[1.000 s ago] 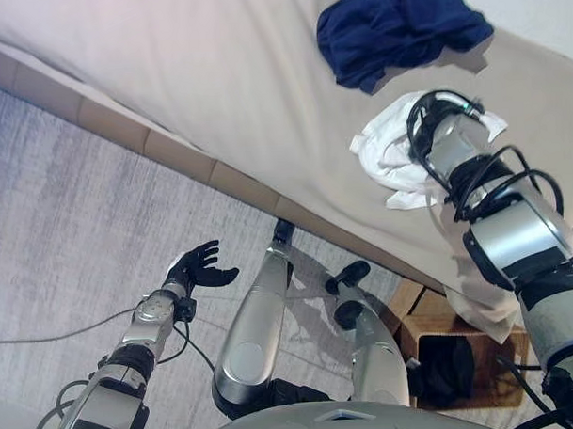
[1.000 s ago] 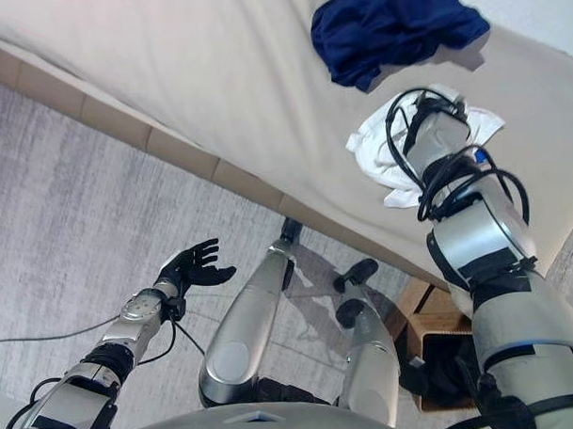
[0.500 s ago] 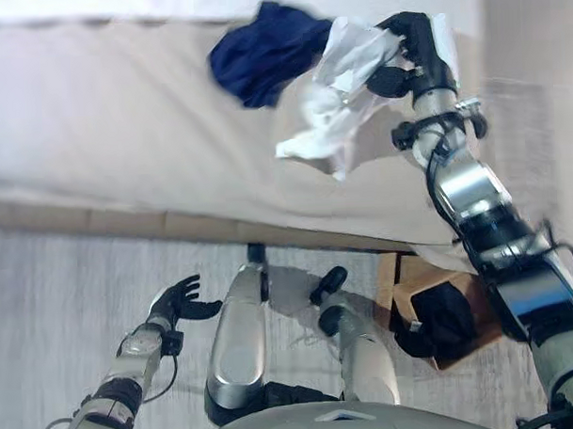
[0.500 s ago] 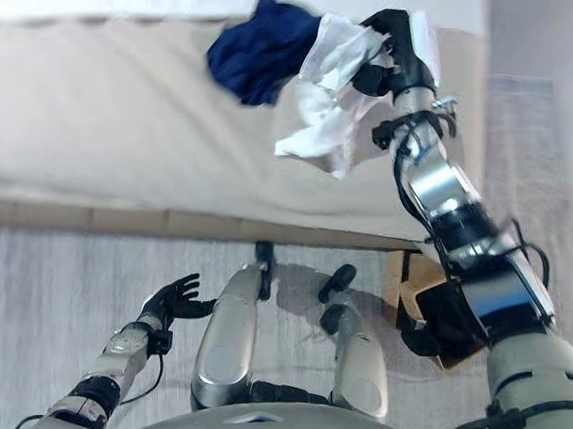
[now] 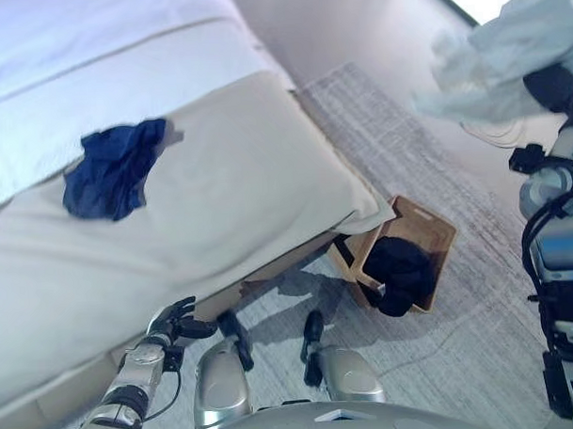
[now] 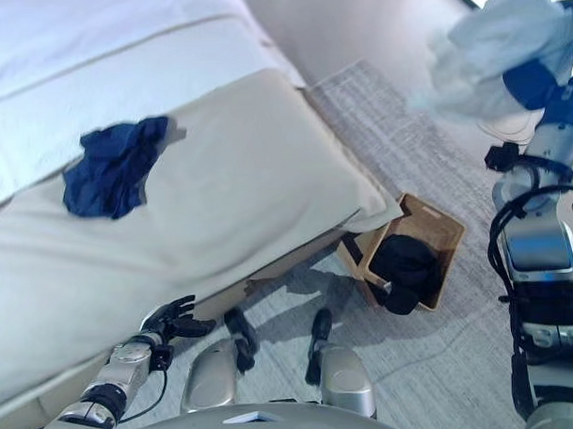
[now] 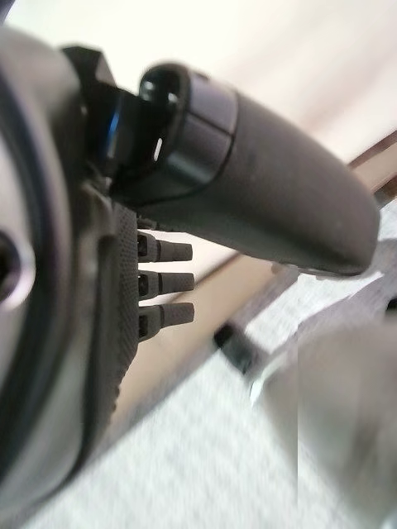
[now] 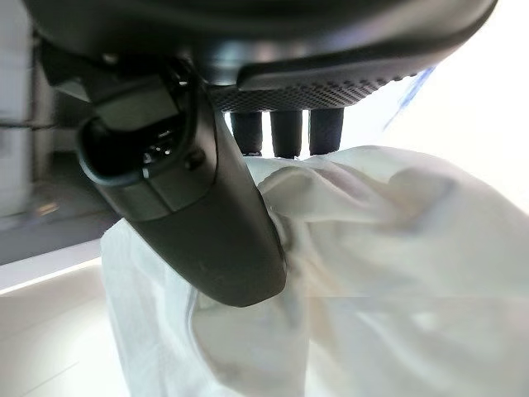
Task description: Pick up the clothes from the bed and place them into the basket
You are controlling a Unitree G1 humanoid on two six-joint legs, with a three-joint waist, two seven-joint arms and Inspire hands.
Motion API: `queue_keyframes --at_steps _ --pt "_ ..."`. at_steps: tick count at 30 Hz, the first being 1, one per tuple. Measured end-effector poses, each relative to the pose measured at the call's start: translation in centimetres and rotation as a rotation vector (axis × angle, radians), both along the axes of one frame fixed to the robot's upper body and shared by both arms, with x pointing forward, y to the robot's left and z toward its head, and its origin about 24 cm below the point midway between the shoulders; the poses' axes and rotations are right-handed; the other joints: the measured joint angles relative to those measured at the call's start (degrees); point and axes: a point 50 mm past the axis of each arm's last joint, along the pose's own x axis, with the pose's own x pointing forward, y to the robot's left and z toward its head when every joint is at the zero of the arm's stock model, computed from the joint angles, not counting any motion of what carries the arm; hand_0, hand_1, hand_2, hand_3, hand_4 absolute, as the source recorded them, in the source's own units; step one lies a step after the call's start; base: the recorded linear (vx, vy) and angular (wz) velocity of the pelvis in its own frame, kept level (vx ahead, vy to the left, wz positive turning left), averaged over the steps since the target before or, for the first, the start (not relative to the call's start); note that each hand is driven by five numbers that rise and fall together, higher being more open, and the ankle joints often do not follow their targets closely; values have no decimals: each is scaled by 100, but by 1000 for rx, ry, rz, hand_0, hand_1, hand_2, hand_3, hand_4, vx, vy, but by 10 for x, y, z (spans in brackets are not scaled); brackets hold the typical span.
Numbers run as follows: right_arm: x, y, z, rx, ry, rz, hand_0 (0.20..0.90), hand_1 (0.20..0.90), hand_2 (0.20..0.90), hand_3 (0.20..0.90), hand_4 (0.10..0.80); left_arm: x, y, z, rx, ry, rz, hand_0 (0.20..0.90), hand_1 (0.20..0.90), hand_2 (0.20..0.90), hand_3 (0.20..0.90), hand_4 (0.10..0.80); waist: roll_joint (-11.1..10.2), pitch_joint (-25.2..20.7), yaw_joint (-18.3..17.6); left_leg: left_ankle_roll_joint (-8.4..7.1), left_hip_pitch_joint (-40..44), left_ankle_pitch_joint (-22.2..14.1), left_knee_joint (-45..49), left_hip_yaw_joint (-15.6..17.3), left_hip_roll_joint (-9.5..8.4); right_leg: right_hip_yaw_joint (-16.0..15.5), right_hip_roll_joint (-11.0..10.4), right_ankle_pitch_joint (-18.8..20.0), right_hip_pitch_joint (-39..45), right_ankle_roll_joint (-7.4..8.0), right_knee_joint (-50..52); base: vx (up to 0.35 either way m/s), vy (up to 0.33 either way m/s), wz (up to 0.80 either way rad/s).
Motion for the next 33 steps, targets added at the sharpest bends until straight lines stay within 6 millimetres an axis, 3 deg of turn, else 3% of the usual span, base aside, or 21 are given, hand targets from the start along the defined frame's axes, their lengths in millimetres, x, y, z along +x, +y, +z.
queue_keyframes --at_steps 6,15,17,18,20,23,24,25,26,27,31,33 --pt "3 -30 -40 42 285 -57 300 300 300 200 100 -9 -28 -12 -68 49 -75 900 900 900 900 800 279 -403 -148 -200 452 167 -405 40 3 19 125 -5 369 1 -282 36 -192 -7" --pt "-3 -71 -103 126 713 -204 300 300 300 200 100 -46 -18 -26 -40 188 -94 900 900 900 900 800 537 -562 175 -263 343 342 -548 -335 -44 -45 158 -67 280 53 -290 -86 -126 7" --pt "5 -76 -99 128 739 -240 300 300 300 200 100 -36 -18 -22 -29 167 -118 900 900 900 900 800 645 -528 217 -259 -2 456 -530 -424 -63 -90 129 -74 -75 48 -185 -324 -105 15" --pt "11 -81 -89 119 745 -272 300 300 300 200 100 -23 -21 -18 -22 143 -147 900 900 900 900 800 748 -442 247 -326 -220 505 -563 -560 -102 -125 61 -90 -351 22 -68 -279 -108 20" --pt "21 -90 -68 113 745 -339 300 300 300 200 100 0 -26 -10 -23 85 -166 900 900 900 900 800 986 -198 288 -319 -603 631 -583 -795 -165 -155 11 -91 -767 4 181 -240 -127 21" --pt "34 -89 -50 104 775 -393 300 300 300 200 100 24 -21 5 -18 -3 -156 900 900 900 900 800 1212 205 412 -457 -953 711 -771 -1118 -307 -145 -76 -150 -1401 -33 681 -200 -63 4" --pt "36 -89 -46 106 780 -408 359 359 359 269 169 33 -19 12 -13 -39 -163 900 900 900 900 800 1271 382 423 -458 -1047 718 -804 -1220 -341 -152 -115 -193 -1562 -47 856 -74 -10 14" --pt "36 -91 -43 114 787 -426 500 500 500 433 333 39 -18 17 -12 -64 -164 900 900 900 900 800 1319 560 436 -465 -1098 758 -856 -1291 -389 -161 -164 -248 -1698 -54 1030 -41 10 19" --pt "35 -93 -43 130 796 -441 813 813 813 798 698 46 -18 22 -14 -91 -165 900 900 900 900 800 1388 697 448 -434 -1152 834 -915 -1335 -422 -167 -209 -309 -1834 -61 1195 -17 15 13" --pt "34 -93 -44 141 804 -449 900 900 900 900 800 48 -18 24 -17 -103 -167 900 900 900 900 800 1444 760 459 -383 -1171 891 -965 -1342 -427 -166 -229 -346 -1903 -77 1278 -3 38 8" --pt "34 -94 -42 140 791 -477 900 900 900 900 800 53 -24 31 -59 -166 -180 900 900 900 900 800 1694 1079 398 -168 -1182 1064 -1020 -1323 -523 -113 -360 -473 -2068 -47 1545 23 72 -1" --pt "34 -93 -41 133 779 -479 900 900 900 900 800 55 -24 32 -61 -180 -186 900 900 900 900 800 1720 1091 388 -83 -1145 1126 -1079 -1287 -544 -64 -374 -463 -2078 -35 1537 32 102 -9"
